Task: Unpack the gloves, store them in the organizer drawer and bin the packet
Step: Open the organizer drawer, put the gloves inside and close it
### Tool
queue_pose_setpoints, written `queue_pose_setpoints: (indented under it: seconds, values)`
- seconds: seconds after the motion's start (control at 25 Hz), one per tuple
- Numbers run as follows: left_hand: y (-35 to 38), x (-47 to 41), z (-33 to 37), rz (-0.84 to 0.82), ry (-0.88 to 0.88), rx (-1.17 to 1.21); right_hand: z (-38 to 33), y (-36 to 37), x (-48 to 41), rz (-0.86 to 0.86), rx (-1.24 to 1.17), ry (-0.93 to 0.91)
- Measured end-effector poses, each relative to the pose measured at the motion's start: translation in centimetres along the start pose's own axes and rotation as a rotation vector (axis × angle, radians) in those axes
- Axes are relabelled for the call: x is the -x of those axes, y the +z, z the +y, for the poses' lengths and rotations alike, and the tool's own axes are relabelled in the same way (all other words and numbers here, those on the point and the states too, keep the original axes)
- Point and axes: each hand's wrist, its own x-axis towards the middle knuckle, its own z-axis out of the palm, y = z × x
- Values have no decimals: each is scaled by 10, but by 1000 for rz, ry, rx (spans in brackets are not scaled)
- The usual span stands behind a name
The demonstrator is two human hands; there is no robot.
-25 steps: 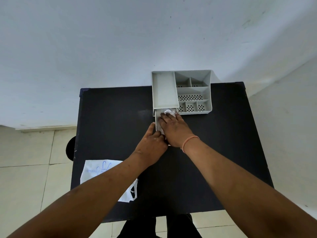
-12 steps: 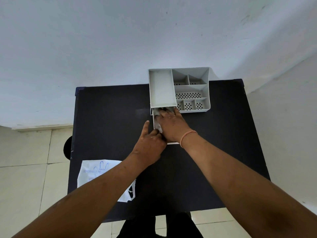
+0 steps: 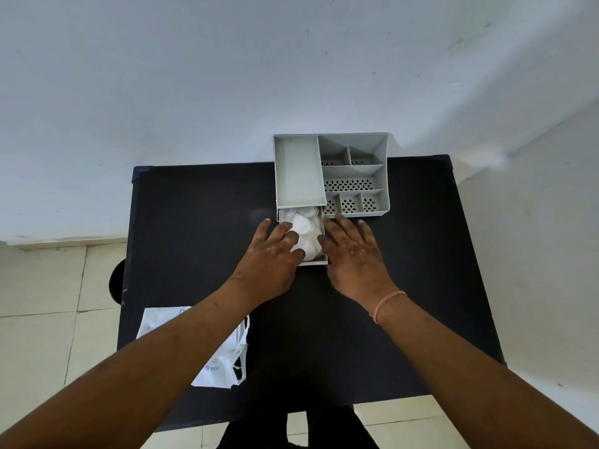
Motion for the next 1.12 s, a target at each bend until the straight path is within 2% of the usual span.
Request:
queue_pose_setpoints:
  seconds: [0.08, 0.2, 0.32, 0.44, 0.6, 0.72, 0.92, 1.0, 1.12]
  values:
    - [-1, -1, -1, 16, -37, -47, -1, 4, -2, 54, 18, -17]
    - [-7, -5, -2, -81, -179, -77, -6, -1, -7, -107, 31, 94]
    - [-11, -12, -6, -241, -312, 39, -7, -4, -19, -237, -59, 232]
    - [-17, -18, -9, -330, -347, 170, -8, -3, -24, -245, -201, 282]
    - [-23, -18, -3, -228, -391, 203, -12, -3, -20, -156, -246, 297]
    - [-19, -16, 0, -181, -406, 241, -18, -3, -16, -44, -132, 216]
    - [-9, -17, -3, -153, -396, 288, -23, 6, -22, -63, -34, 203]
    - [-6, -18, -6, -95, -402, 341, -16, 9, -27, -65, -114, 245]
    - [-6, -21, -12, 10, -474, 504, -6, 9, -36, -34, -507, 366]
